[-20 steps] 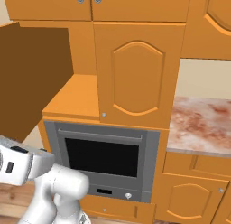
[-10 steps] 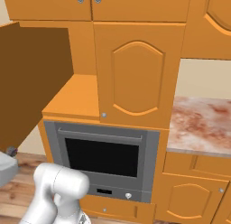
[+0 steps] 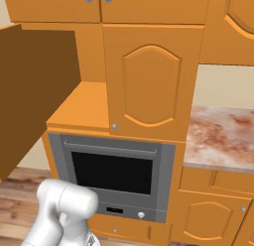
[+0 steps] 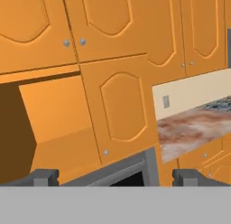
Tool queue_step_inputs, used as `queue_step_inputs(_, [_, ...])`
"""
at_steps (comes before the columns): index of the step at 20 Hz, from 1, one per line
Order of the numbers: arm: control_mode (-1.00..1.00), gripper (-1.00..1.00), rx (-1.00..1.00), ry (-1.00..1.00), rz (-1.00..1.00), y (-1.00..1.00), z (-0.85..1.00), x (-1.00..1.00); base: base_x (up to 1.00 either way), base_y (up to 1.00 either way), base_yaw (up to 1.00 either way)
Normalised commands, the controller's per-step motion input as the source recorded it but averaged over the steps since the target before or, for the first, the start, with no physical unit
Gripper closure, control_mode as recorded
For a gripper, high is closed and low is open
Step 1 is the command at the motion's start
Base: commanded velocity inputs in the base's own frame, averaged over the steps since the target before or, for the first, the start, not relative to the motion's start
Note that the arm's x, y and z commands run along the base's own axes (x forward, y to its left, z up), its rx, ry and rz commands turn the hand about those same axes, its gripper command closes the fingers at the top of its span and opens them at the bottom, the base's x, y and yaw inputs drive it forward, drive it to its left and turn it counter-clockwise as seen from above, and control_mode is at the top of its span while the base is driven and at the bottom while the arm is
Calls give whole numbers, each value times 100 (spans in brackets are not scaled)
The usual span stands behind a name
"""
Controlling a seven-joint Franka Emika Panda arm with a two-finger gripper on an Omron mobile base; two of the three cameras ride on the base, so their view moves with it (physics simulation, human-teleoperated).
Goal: Open the cabinet. Pick the sponge and place it next to the sink. Then close the cabinet.
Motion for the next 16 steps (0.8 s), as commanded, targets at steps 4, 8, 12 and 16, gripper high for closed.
queue_step_inputs(4, [-100,-100,-14,0,-19,75,0,0,0,0,0])
queue_step_inputs(8, [-100,-100,-12,0,-16,52,0,0,0,0,0])
queue_step_inputs(12, [-100,-100,-10,0,-8,49,0,2,0,0,0])
queue_step_inputs(16, [-100,-100,-11,0,-4,54,0,12,0,0,0])
